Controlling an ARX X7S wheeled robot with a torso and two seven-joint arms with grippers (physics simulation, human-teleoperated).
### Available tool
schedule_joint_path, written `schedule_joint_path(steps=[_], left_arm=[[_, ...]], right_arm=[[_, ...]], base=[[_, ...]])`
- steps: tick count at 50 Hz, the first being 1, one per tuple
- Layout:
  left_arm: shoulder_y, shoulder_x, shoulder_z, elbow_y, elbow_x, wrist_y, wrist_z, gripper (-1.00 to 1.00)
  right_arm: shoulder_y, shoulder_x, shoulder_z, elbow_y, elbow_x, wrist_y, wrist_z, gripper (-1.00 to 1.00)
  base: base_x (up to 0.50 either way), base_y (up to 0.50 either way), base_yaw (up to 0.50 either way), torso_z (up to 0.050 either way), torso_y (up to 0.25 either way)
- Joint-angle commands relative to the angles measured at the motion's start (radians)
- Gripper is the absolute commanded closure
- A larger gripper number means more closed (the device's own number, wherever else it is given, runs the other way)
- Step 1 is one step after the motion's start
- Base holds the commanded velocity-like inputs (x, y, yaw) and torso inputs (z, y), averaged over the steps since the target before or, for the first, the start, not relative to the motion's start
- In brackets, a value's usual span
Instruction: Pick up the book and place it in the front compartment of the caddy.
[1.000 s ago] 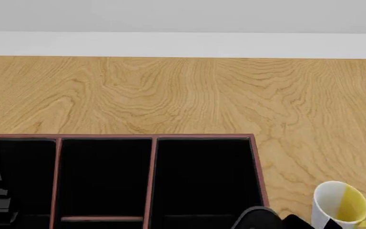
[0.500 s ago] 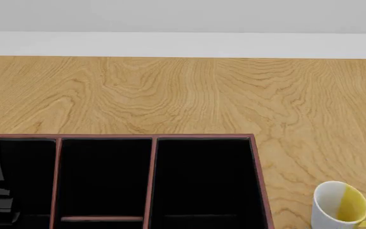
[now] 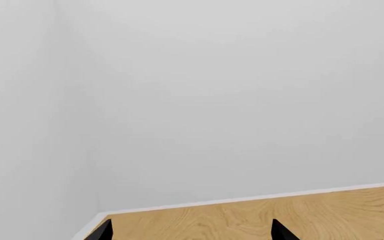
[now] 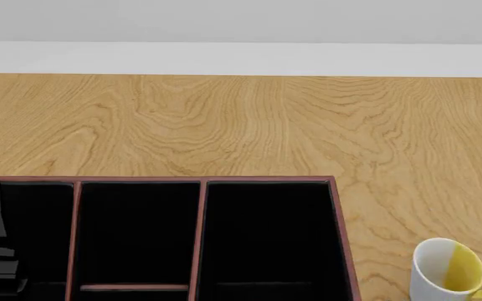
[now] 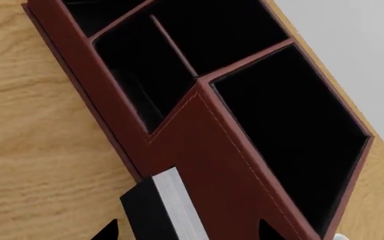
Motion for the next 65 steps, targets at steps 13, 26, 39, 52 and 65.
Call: schedule_joint_path(steps=[13, 26, 39, 52, 65], left_arm=[[0.015, -0.007, -0.003, -0.004, -0.008, 0.016, -0.012, -1.0], [0.029, -0.012, -0.006, -0.013, -0.012, 0.039, -0.016, -1.0], [0.02, -0.016, -0.001, -0.009, -0.017, 0.028, -0.023, -1.0], [0.008, -0.02, 0.002, -0.003, -0.025, 0.014, -0.028, -1.0], [0.014, -0.024, -0.005, -0.006, -0.033, 0.022, -0.032, -1.0]], right_arm=[[-0.166, -0.043, 0.074, 0.03, -0.182, 0.07, -0.122, -1.0], [-0.245, -0.049, 0.118, 0.046, -0.297, 0.114, -0.201, -1.0], [-0.311, -0.059, 0.157, 0.056, -0.44, 0.151, -0.29, -1.0], [-0.343, -0.079, 0.17, 0.075, -0.585, 0.158, -0.4, -1.0], [-0.387, -0.087, 0.15, 0.081, -0.712, 0.135, -0.482, -1.0]], base=[[0.0, 0.0, 0.0, 0.0, 0.0], [0.0, 0.0, 0.0, 0.0, 0.0], [0.0, 0.0, 0.0, 0.0, 0.0], [0.0, 0.0, 0.0, 0.0, 0.0], [0.0, 0.0, 0.0, 0.0, 0.0]])
